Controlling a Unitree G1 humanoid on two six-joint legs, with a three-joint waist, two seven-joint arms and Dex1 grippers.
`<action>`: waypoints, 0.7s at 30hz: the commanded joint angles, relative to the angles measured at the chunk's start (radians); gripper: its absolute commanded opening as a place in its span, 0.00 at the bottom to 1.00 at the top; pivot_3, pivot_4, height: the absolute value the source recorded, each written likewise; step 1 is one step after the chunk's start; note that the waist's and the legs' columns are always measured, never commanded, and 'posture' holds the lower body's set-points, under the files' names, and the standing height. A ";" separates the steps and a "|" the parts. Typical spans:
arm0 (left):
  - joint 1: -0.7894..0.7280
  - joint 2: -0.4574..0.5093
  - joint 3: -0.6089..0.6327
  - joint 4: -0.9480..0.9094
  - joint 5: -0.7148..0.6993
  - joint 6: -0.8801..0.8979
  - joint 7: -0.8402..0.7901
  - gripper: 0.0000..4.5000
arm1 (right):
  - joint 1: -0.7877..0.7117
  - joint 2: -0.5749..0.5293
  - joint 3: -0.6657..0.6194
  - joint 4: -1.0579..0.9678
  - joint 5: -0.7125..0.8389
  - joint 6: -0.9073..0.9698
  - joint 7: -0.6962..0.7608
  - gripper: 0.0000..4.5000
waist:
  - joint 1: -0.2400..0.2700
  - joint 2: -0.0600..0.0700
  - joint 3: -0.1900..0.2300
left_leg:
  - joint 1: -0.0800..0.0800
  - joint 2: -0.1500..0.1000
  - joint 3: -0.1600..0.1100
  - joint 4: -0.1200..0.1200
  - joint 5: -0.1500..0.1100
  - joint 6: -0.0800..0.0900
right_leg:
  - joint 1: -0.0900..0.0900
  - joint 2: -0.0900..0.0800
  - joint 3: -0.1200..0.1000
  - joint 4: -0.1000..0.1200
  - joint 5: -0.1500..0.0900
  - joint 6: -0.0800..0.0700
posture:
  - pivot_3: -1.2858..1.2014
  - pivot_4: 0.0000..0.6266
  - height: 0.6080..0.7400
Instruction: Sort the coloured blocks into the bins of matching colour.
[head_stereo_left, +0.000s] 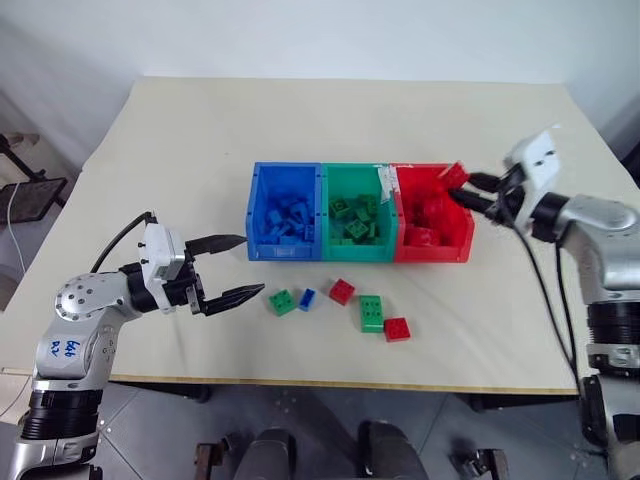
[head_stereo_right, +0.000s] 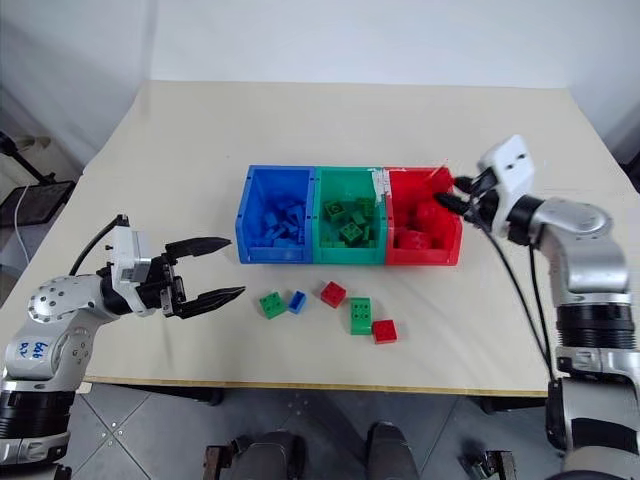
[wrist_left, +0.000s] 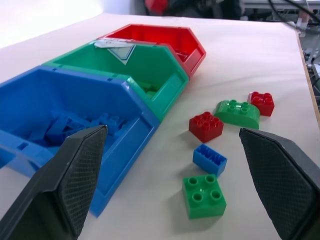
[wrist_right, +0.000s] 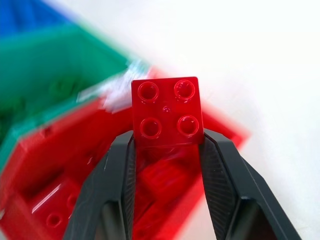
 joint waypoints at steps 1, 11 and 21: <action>0.009 0.016 0.021 -0.020 -0.002 -0.004 0.003 1.00 | 0.009 -0.021 -0.048 -0.066 0.036 0.016 0.012 0.69 | 0.001 0.000 0.000 | 0.000 0.000 0.000 0.000 0.000 0.000 | 0.000 -0.001 -0.001 0.000 0.000 0.000 | 0.52 0.24 1.00; -0.013 0.074 -0.072 0.043 0.098 -0.112 -0.118 1.00 | 0.483 -0.145 -0.300 -0.363 0.170 -0.123 0.235 1.00 | 0.019 0.000 0.000 | 0.000 -0.003 0.000 0.000 -0.001 0.001 | 0.002 0.000 -0.003 -0.001 0.000 0.000 | 0.52 0.24 1.00; -0.065 0.032 -0.192 0.054 0.131 -0.167 -0.180 1.00 | 0.844 -0.251 -0.409 -0.315 0.077 -0.414 0.415 1.00 | 0.007 0.000 0.000 | 0.004 -0.002 0.006 0.002 -0.001 0.004 | 0.005 0.000 0.002 -0.002 0.001 0.002 | 0.52 0.24 1.00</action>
